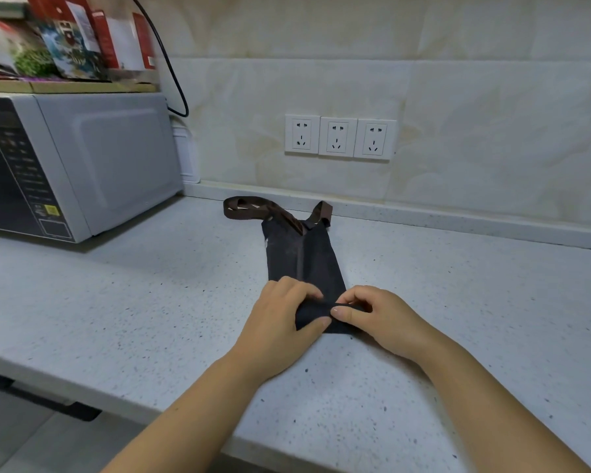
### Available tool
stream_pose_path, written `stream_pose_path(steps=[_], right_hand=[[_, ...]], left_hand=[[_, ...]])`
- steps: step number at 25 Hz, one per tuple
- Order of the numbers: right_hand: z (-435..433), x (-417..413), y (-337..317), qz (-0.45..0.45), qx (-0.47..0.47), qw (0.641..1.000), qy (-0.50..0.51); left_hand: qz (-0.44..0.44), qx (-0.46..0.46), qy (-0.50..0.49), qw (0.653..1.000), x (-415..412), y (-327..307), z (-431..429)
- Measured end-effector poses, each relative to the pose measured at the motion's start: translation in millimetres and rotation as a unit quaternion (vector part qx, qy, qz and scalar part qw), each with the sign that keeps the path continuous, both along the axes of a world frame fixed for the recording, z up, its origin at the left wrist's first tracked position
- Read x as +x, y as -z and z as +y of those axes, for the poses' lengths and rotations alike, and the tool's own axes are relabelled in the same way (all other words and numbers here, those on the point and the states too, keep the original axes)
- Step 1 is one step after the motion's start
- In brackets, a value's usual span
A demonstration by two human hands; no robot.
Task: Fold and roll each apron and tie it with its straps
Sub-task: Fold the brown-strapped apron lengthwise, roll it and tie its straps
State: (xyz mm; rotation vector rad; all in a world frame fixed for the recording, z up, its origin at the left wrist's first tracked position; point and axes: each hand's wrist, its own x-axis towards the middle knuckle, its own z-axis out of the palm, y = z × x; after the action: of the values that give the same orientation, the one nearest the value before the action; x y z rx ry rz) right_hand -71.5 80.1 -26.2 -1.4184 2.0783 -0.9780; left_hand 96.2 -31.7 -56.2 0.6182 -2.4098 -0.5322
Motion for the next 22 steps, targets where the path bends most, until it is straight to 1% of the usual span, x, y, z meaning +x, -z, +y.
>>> stream_pose_path(steps=[2, 4, 7, 8, 9, 12, 14, 17, 20, 22], right_hand=[[0, 1, 0, 0.009, 0.003, 1.000, 0.010], [4, 0, -1, 0.010, 0.010, 1.000, 0.003], [11, -4, -3, -0.034, 0.002, 0.999, 0.001], [11, -5, -4, -0.041, -0.003, 0.999, 0.001], [10, -4, -3, -0.040, -0.005, 0.999, 0.002], [7, -1, -4, -0.036, 0.011, 0.999, 0.001], [6, 0, -6, -0.037, 0.032, 0.999, 0.003], [3, 2, -6, 0.001, 0.050, 0.999, 0.018], [2, 5, -2, 0.036, 0.011, 0.999, 0.028], [5, 5, -2, -0.005, -0.034, 0.999, 0.020]], left_hand=[[-0.011, 0.021, 0.016, 1.000, 1, 0, -2], [-0.009, 0.054, 0.008, 0.998, 2, -3, -1], [0.016, 0.109, -0.002, 0.994, 4, -7, 1], [0.019, 0.114, -0.010, 0.993, 3, -8, 3], [0.020, 0.099, -0.022, 0.995, 3, -9, 4], [0.028, -0.001, -0.066, 0.997, 3, -5, 0], [0.004, -0.010, -0.047, 0.999, 5, -5, 0], [-0.004, 0.049, -0.006, 0.999, 7, -7, 4], [0.001, 0.122, -0.012, 0.992, 6, -11, 4], [-0.002, 0.149, -0.021, 0.989, 7, -13, 2]])
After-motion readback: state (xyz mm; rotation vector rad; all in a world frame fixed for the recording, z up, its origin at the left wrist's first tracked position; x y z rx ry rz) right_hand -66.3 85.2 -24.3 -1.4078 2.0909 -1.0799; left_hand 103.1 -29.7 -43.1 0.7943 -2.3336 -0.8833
